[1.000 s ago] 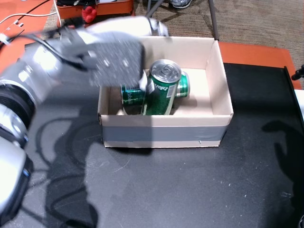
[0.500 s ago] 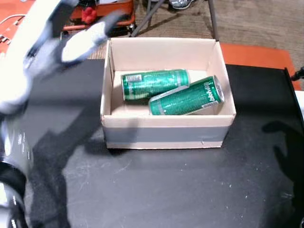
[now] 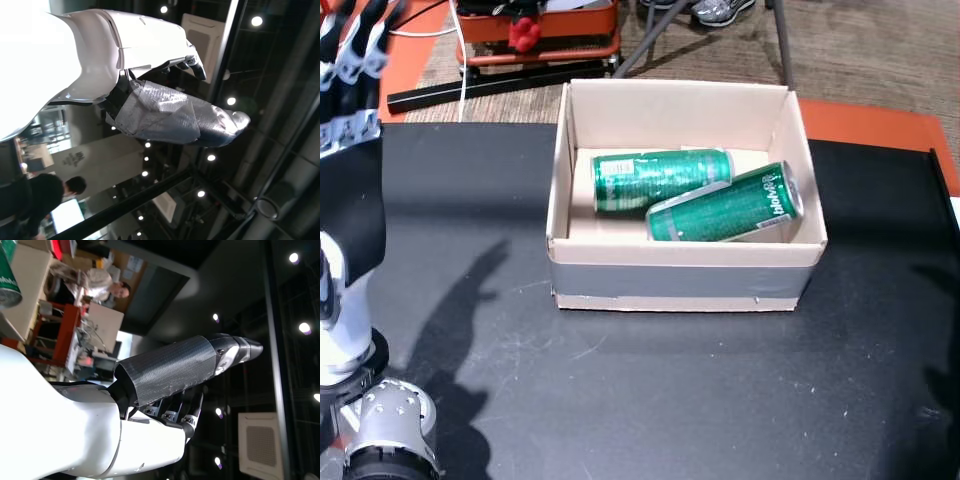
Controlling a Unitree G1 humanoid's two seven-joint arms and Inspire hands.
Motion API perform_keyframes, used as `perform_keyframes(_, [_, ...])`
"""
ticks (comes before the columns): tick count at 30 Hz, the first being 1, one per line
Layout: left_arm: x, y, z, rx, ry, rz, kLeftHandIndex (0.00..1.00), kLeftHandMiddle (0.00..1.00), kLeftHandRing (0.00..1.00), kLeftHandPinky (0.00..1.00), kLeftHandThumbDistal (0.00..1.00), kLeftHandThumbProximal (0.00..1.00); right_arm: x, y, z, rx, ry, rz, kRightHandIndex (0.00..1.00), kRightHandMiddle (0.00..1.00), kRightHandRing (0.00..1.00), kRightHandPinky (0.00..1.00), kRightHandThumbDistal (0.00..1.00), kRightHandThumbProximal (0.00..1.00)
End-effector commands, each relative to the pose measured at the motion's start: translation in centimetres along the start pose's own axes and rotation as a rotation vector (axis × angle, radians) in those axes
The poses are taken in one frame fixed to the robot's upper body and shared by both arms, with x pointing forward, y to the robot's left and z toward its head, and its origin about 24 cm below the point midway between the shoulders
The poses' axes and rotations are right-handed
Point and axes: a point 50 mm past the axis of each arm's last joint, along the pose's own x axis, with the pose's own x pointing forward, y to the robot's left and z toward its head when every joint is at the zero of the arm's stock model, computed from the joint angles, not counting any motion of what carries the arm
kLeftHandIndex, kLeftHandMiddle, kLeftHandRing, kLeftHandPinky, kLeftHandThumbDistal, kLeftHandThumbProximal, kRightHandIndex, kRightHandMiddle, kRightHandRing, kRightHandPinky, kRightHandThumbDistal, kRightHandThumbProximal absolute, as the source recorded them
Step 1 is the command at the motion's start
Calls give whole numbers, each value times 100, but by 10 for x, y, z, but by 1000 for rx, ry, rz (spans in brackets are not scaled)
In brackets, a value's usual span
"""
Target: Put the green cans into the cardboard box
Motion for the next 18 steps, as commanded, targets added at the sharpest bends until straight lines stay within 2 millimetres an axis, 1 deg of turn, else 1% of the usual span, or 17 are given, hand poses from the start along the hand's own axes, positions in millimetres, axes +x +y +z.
perform_keyframes(1, [-4, 0, 1, -11, -6, 9, 97, 96, 97, 90, 65, 68, -5, 0, 2, 11, 1, -9, 63, 68, 74, 78, 95, 69])
perform_keyframes(2, [-4, 0, 0, -26, -1, 6, 97, 96, 97, 91, 69, 69, -6, 1, 2, 13, 5, -10, 63, 68, 74, 77, 97, 69])
perform_keyframes(3, [-4, 1, -2, -37, 7, 2, 97, 96, 98, 91, 72, 69, -7, 1, 3, 13, 10, -10, 63, 67, 73, 77, 96, 69])
perform_keyframes(4, [-4, 1, -3, -51, 18, -3, 97, 96, 98, 91, 70, 69, -8, 1, 3, 12, 14, -9, 63, 67, 73, 77, 95, 69])
perform_keyframes(5, [-5, 1, -4, -62, 28, -2, 97, 96, 98, 91, 72, 68, -9, 2, 3, 13, 18, -8, 63, 67, 72, 77, 95, 68])
perform_keyframes(6, [-6, 2, -5, -69, 36, 0, 97, 96, 98, 90, 71, 69, -9, 2, 3, 16, 21, -5, 63, 66, 72, 77, 93, 67])
perform_keyframes(7, [-7, 2, -6, -70, 45, 1, 98, 97, 99, 90, 71, 71, -10, 3, 4, 20, 23, -2, 63, 66, 72, 77, 91, 66])
perform_keyframes(9, [-9, 3, -6, -81, 59, 3, 99, 98, 100, 90, 68, 72, -11, 3, 4, 25, 28, 2, 64, 66, 72, 77, 90, 65])
perform_keyframes(10, [-10, 3, -7, -97, 59, 8, 99, 99, 100, 91, 66, 71, -11, 3, 4, 31, 30, 5, 64, 67, 72, 77, 89, 63])
perform_keyframes(11, [-10, 4, -8, -115, 57, 13, 100, 99, 100, 91, 66, 70, -11, 3, 4, 35, 31, 7, 64, 67, 72, 77, 89, 63])
perform_keyframes(14, [-9, 5, -10, -147, 47, 28, 100, 99, 100, 91, 65, 72, -10, 4, 3, 35, 32, 6, 63, 66, 71, 77, 94, 64])
perform_keyframes(15, [-9, 5, -10, -155, 45, 30, 100, 99, 100, 91, 65, 72, -10, 4, 3, 38, 32, 5, 63, 66, 71, 76, 96, 64])
perform_keyframes(16, [-9, 5, -10, -163, 43, 30, 100, 99, 100, 91, 65, 71, -10, 5, 3, 42, 31, 5, 62, 65, 71, 76, 95, 63])
perform_keyframes(18, [-9, 6, -10, -177, 39, 29, 100, 99, 100, 90, 70, 69, -9, 5, 3, 45, 30, 7, 62, 65, 71, 76, 91, 63])
